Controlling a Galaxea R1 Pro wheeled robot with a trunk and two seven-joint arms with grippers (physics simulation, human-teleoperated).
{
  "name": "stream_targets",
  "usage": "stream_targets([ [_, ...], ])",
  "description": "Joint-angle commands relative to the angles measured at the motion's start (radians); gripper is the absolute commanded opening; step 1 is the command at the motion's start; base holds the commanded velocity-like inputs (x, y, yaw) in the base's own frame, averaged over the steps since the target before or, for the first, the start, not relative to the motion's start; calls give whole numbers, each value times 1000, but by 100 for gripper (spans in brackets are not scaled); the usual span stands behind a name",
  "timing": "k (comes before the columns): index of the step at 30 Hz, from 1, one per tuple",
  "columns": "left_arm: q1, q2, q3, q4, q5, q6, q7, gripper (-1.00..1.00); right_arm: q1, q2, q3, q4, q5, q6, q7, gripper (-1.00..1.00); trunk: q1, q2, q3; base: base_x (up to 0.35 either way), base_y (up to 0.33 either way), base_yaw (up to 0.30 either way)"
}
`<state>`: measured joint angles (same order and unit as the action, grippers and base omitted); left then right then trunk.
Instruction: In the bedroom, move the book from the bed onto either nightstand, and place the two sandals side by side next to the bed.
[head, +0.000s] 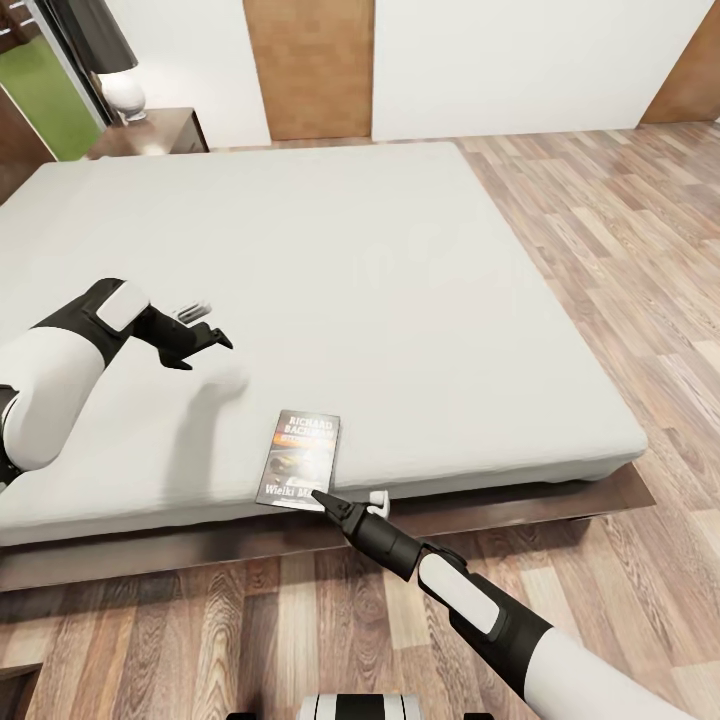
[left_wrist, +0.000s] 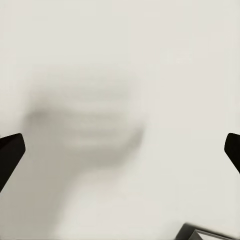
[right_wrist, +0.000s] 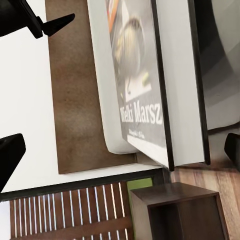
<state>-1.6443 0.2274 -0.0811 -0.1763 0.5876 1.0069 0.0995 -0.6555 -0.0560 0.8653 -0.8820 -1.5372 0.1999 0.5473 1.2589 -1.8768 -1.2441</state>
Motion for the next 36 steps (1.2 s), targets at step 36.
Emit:
stream_targets([
  [36, 0, 3, -8, 0, 11, 2, 8, 100, -1, -1, 4, 0, -11, 4, 2, 100, 0, 0, -1, 0, 22, 0],
])
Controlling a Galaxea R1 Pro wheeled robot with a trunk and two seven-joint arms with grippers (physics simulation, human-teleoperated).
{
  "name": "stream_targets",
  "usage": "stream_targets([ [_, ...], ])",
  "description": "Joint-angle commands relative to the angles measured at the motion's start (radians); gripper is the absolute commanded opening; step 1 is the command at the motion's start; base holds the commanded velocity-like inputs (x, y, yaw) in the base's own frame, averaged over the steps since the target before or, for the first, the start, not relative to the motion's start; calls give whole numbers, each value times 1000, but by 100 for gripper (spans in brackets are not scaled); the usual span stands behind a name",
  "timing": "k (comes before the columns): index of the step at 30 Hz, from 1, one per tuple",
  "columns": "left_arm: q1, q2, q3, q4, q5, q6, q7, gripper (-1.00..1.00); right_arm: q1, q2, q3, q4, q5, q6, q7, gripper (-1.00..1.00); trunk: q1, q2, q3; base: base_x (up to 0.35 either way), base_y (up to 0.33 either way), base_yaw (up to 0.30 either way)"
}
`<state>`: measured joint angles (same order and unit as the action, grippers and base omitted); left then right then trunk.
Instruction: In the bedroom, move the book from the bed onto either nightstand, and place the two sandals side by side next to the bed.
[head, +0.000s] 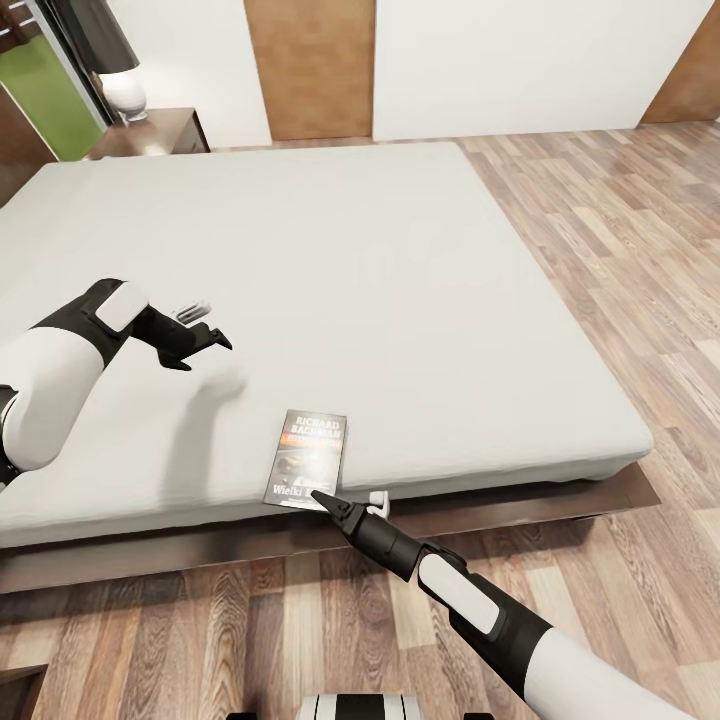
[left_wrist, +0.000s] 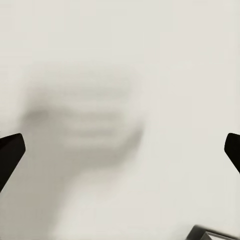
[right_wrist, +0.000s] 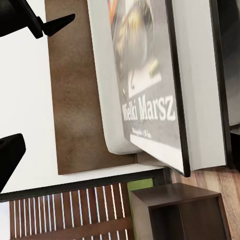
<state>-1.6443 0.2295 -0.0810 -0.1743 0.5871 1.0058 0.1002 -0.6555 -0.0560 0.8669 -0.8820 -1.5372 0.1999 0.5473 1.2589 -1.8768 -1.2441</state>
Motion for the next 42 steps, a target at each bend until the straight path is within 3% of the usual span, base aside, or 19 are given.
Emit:
stream_targets([
  [1, 0, 1, -8, -2, 11, 4, 7, 100, -1, -1, 3, 0, -11, 4, 2, 100, 0, 0, -1, 0, 0, 0],
  [37, 0, 1, -9, 1, 10, 4, 7, 100, -1, -1, 3, 0, -11, 4, 2, 100, 0, 0, -1, 26, 17, 0],
  [38, 0, 1, -8, 1, 10, 4, 7, 100, -1, -1, 3, 0, -11, 4, 2, -100, 0, 0, -1, 0, 0, 0],
  [42, 0, 1, -9, 1, 10, 4, 7, 100, -1, -1, 3, 0, -11, 4, 2, -100, 0, 0, -1, 0, 0, 0],
])
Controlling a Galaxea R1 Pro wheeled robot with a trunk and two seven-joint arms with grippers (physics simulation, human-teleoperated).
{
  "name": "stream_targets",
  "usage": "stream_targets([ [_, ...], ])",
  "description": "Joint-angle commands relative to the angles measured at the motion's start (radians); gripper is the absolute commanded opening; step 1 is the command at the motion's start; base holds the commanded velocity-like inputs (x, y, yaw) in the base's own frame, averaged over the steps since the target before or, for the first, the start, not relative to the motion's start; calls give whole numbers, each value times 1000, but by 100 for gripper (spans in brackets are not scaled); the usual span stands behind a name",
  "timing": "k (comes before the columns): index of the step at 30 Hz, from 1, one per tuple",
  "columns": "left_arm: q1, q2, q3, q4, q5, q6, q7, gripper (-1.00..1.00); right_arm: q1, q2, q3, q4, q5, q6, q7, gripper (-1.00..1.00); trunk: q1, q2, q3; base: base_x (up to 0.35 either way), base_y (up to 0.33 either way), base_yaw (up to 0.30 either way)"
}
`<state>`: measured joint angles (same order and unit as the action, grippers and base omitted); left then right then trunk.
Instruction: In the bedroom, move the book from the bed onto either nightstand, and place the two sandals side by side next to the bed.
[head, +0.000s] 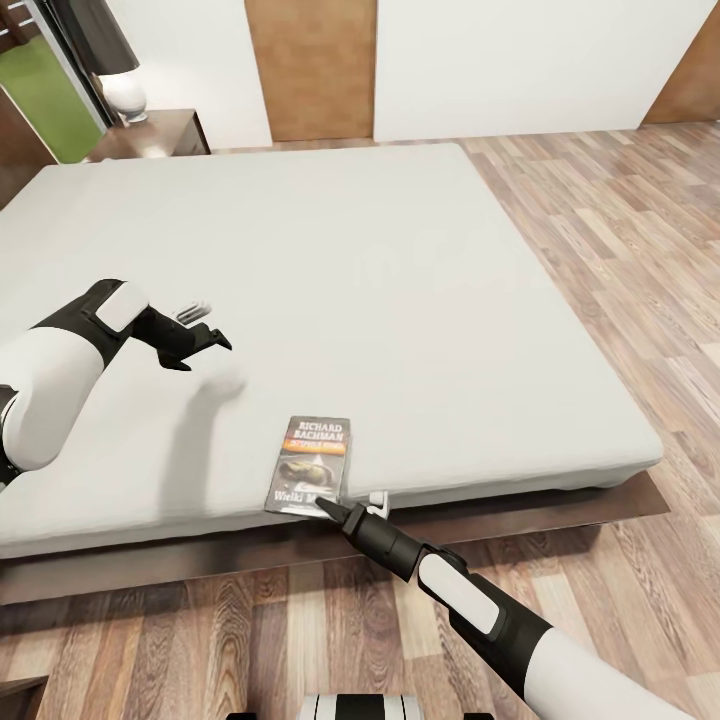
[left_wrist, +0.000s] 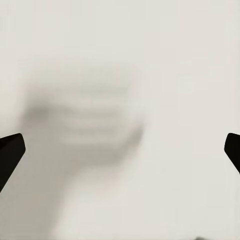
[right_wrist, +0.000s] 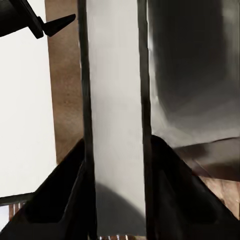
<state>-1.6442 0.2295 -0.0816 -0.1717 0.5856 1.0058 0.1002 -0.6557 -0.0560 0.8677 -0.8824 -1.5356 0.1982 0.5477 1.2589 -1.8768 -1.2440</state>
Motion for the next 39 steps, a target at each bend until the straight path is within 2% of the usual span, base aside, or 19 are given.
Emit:
stream_targets([
  [1, 0, 1, -8, -2, 11, 4, 7, 100, -1, -1, 2, 0, -12, 6, 2, -100, 0, 0, -1, 0, 0, 0],
  [35, 0, 1, -9, 0, 8, 2, 9, 100, -1, -1, 2, 0, -12, 4, -1, -100, 0, 0, -1, 0, 0, 0],
  [39, 0, 1, -9, 0, 8, 3, 9, 100, -1, -1, 2, 0, -12, 5, 0, -100, -15, 28, 12, 0, 0, 0],
])
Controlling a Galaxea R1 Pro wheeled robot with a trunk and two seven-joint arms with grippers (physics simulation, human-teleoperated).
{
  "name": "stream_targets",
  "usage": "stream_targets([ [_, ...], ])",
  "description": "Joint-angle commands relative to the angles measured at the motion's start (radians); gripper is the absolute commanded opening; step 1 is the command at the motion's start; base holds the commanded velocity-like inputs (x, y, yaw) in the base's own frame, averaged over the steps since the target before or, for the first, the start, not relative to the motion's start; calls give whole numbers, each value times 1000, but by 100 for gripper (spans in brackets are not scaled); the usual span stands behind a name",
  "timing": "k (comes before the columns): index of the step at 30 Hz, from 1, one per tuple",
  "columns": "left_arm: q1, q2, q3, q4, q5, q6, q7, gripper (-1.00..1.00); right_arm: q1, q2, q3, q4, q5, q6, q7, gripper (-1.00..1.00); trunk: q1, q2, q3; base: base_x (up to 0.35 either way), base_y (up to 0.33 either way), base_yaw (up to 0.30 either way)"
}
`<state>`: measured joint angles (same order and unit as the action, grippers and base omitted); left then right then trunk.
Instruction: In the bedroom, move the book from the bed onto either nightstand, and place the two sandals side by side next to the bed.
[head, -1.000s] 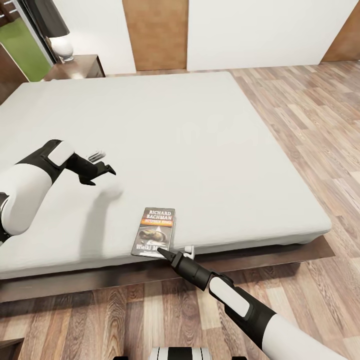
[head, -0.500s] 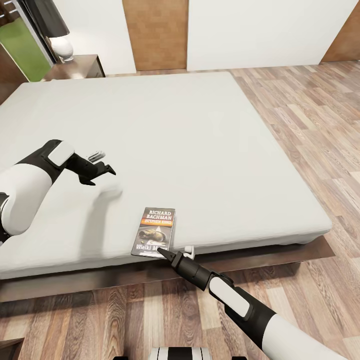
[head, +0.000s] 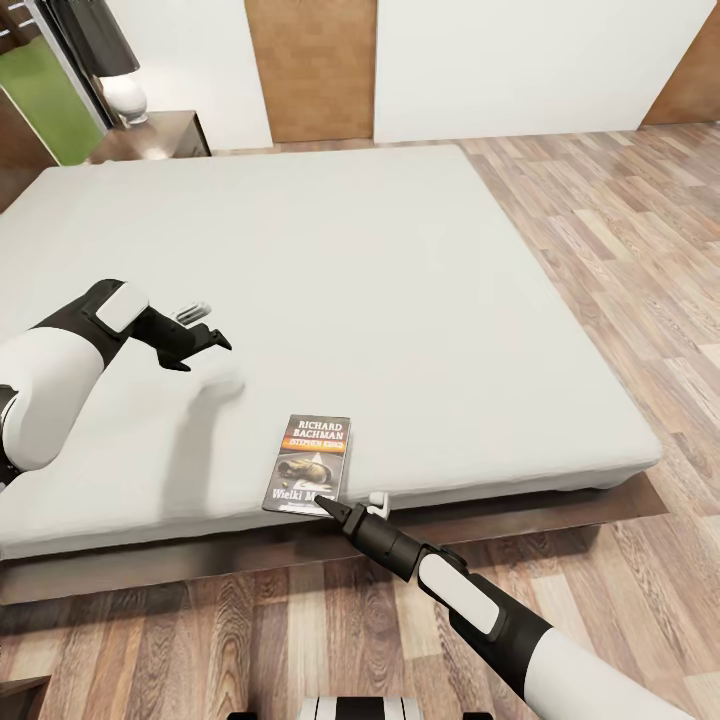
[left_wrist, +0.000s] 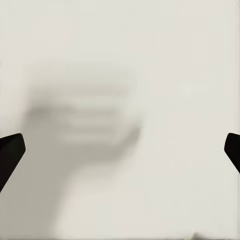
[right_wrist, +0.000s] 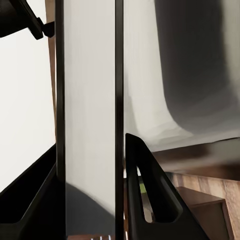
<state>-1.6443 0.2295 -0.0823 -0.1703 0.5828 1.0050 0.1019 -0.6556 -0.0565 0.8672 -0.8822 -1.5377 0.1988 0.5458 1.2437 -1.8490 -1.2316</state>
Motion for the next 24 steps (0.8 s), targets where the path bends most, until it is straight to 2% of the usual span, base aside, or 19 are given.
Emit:
stream_targets([
  [1, 0, 1, -8, -2, 11, 4, 7, 100, -1, -1, 3, 0, -10, 4, 2, -100, -4, 7, 3, 0, 0, 0],
  [24, 1, 1, -10, -1, 11, 3, 7, 100, -1, -1, 1, 0, 6, 7, 3, -100, -92, 168, 75, 0, 0, 0],
])
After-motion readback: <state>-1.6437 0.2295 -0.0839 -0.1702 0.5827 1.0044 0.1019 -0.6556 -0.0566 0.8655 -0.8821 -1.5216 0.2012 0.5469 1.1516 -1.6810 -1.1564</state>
